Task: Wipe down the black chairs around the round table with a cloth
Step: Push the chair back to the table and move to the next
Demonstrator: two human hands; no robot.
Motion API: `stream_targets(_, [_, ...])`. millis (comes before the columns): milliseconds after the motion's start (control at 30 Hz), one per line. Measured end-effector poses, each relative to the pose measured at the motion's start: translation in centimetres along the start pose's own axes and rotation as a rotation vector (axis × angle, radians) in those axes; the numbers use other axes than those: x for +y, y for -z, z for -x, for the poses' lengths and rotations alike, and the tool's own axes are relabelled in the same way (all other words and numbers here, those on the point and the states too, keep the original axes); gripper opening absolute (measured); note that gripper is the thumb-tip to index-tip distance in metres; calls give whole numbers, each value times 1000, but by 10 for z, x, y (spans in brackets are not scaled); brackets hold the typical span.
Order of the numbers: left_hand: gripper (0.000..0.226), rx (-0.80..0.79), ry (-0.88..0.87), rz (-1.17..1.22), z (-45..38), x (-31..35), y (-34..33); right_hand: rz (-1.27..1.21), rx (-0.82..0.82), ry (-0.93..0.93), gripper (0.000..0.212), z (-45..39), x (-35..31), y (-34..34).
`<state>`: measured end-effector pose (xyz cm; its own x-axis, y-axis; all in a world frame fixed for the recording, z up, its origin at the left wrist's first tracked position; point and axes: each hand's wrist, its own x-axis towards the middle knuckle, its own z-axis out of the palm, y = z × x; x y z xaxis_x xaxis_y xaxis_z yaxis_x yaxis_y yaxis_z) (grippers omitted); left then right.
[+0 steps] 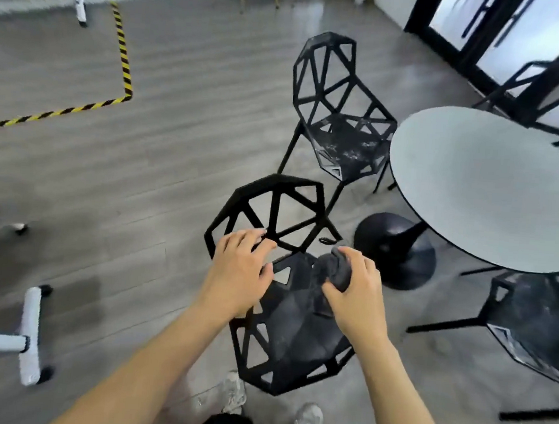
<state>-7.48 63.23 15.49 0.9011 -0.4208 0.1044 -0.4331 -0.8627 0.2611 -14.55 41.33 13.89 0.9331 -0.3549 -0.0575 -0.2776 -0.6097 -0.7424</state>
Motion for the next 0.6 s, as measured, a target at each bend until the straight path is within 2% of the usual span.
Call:
stream_targets(133, [35, -48, -106, -22, -10, 6, 15, 14, 84, -77, 62, 15, 4, 8])
stream_targets(300, [34, -27, -209, -88, -15, 11, 18, -74, 184, -101, 62, 22, 8, 8])
stream_targets(600, [34, -90, -400, -51, -79, -27, 12, -37, 336, -254, 59, 18, 0, -25])
